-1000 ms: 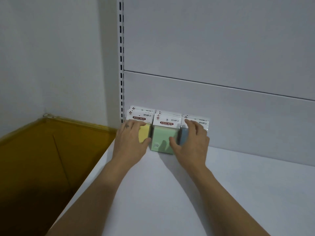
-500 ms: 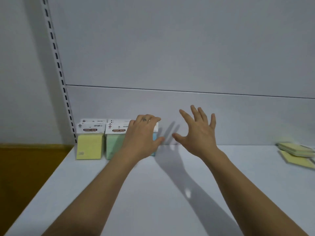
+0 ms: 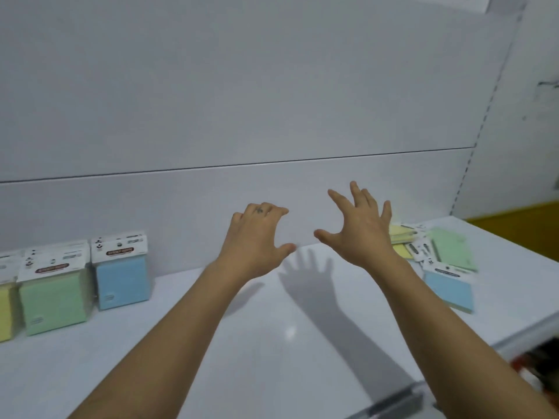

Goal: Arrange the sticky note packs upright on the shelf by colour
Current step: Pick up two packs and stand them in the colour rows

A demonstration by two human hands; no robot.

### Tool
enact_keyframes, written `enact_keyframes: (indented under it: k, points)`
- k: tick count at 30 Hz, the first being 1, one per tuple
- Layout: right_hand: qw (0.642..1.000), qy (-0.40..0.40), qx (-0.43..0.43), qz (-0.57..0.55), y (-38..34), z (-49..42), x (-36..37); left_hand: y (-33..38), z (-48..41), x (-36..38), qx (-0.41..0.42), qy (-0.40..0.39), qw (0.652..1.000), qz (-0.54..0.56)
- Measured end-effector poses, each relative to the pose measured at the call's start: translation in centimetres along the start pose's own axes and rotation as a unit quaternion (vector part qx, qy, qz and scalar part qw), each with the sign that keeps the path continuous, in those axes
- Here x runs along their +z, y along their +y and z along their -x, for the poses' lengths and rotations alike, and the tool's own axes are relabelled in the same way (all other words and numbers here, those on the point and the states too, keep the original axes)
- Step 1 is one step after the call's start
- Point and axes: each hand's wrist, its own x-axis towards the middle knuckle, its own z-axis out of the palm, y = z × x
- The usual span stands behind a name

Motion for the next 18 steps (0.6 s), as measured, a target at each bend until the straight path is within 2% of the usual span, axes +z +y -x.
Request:
enact_keyframes:
  k: [18]
  points:
    - [0.996, 0.014, 0.085, -0.021, 22.5, -2.0, -3.7, 16.0, -9.1, 9.6, 0.032, -0.032, 0.998, 0.045]
